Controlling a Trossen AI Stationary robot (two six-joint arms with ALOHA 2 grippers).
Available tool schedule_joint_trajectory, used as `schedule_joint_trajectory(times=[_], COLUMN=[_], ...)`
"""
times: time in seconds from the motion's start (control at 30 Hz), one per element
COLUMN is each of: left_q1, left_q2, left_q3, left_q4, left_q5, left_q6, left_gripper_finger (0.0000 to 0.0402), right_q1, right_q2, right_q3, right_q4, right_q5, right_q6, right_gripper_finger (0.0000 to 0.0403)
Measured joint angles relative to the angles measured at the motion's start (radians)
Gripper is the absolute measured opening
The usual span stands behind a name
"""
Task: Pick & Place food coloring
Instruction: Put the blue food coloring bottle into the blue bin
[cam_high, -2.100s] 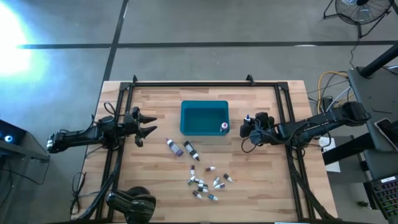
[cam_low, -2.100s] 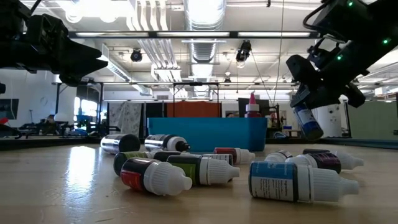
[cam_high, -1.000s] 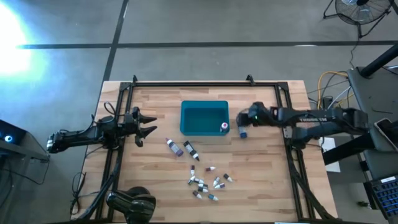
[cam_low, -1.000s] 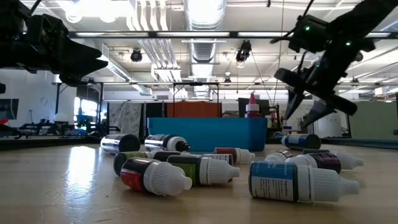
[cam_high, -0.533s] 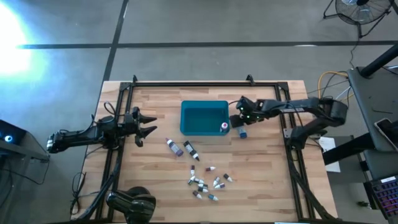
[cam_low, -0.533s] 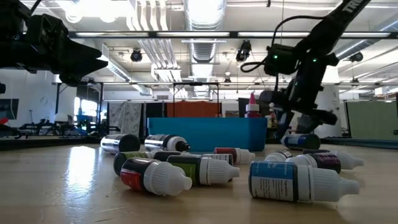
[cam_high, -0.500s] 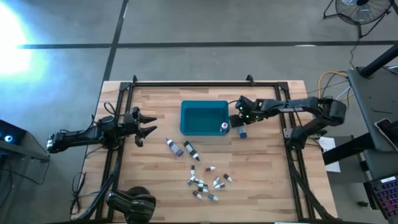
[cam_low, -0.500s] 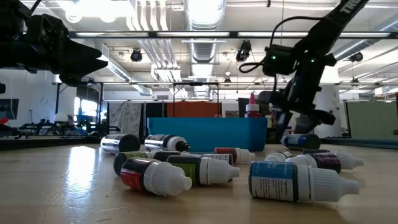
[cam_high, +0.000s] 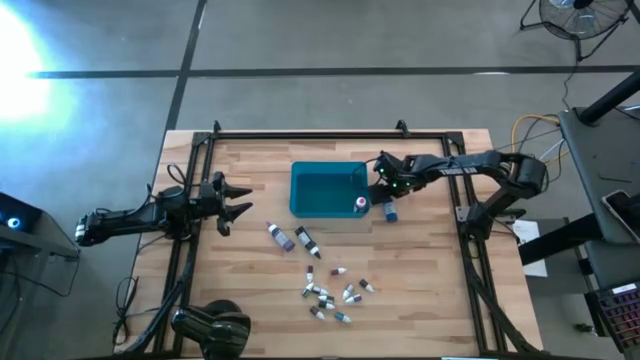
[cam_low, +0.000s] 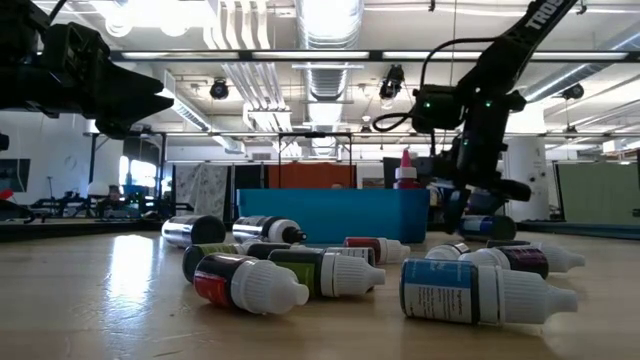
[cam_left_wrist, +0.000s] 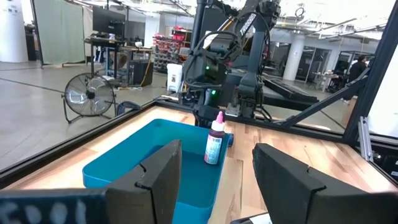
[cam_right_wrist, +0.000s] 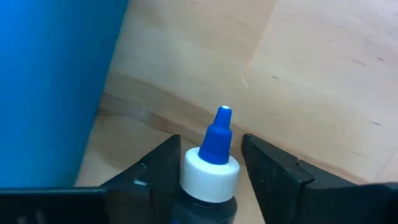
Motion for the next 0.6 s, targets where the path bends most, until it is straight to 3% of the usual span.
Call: schedule_joint_trajectory(times=[0.17,0.3,0.4,0.6], left_q1=[0.0,0.0,0.0,0.0], left_q2=[0.0,0.0,0.0,0.0], left_q3=[0.0,0.0,0.0,0.0], left_q4=[0.0,0.0,0.0,0.0], left_q5=[0.0,0.0,0.0,0.0], left_q6=[0.0,0.0,0.0,0.0], left_gripper_finger=[0.0176,0.0176,0.0176,0.0176], right_q1=[-0.007,0.005,0.032,0.173], right_q2=[-0.018,-0.088,-0.183,-0.401], right_q3=[-0.004,-0.005,-0.005,-0.075], right_q4=[-0.014,-0.014,-0.019,-0.007], right_q5=[0.01,0.119,0.27,0.695], right_q6=[-0.014,-0.026,-0.01,0.105], right_gripper_finger=[0.0109,0.0104,0.0105,0.0117])
